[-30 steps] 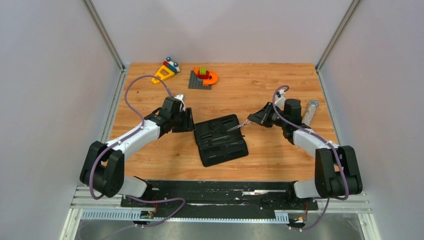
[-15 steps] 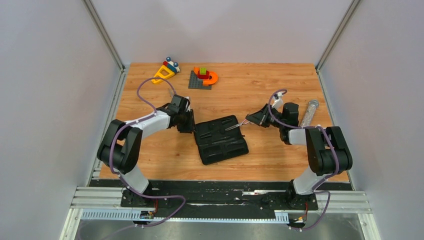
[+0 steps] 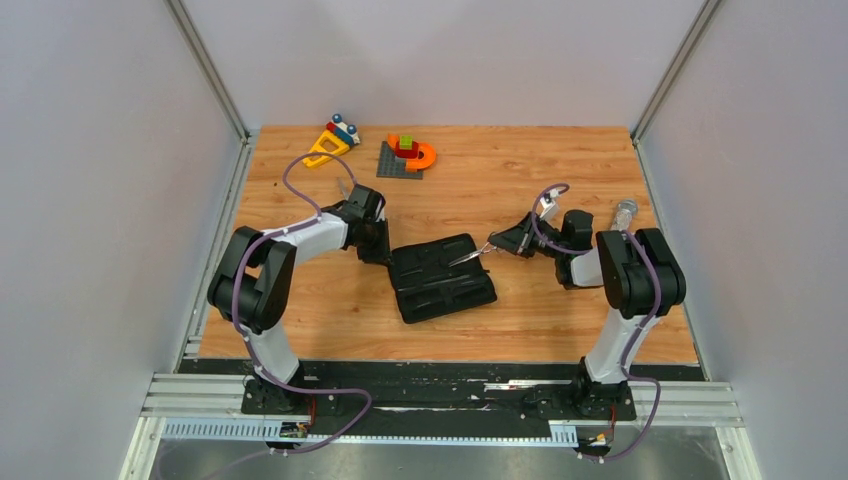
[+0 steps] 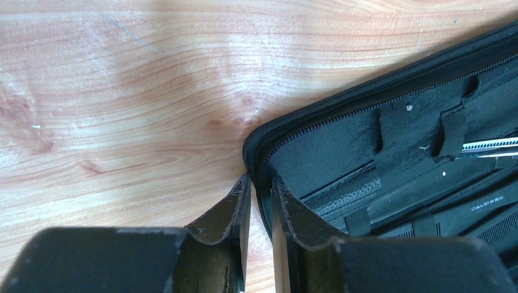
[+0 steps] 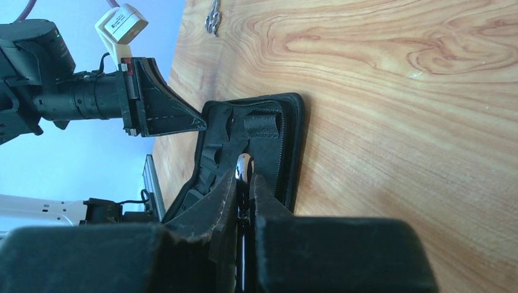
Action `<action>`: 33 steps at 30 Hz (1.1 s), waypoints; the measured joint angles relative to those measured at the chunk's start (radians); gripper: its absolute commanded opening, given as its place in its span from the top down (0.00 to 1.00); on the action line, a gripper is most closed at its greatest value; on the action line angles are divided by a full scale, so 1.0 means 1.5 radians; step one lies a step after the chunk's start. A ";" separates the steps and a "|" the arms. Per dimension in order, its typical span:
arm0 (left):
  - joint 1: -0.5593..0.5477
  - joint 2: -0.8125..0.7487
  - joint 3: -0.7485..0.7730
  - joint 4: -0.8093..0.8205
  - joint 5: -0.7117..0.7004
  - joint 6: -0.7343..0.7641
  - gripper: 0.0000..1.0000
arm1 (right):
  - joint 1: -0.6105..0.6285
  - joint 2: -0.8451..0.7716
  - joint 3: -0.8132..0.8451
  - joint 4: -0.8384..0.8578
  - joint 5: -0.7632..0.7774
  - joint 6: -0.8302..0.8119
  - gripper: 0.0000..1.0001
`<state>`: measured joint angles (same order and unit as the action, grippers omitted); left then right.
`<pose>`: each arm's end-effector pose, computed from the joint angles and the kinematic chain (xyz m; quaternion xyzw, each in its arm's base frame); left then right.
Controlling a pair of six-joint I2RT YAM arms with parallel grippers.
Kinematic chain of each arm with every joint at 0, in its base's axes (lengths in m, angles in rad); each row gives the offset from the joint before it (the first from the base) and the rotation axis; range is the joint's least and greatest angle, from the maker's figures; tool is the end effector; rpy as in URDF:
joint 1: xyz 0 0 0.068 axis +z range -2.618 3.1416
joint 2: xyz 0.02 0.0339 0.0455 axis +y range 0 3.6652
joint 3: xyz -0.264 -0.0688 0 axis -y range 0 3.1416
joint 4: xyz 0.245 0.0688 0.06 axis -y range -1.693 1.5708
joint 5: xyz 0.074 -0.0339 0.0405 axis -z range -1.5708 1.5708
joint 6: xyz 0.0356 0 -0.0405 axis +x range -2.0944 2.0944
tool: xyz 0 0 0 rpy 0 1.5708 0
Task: Sort the hair-cutting tools
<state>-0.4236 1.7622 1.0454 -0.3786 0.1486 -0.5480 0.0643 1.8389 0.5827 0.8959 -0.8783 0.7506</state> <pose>0.3117 -0.1463 0.1599 -0.0428 0.9684 -0.1734 0.1740 0.3109 0.0475 0.1196 0.0226 0.7823 0.5251 0.3343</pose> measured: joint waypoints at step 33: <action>0.002 0.006 0.007 -0.006 0.010 0.008 0.81 | -0.017 0.090 -0.014 0.157 -0.028 0.090 0.97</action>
<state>-0.4206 1.7718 1.0561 -0.3878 0.1642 -0.5362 0.0395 1.9743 0.5613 1.1320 -0.9199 0.8860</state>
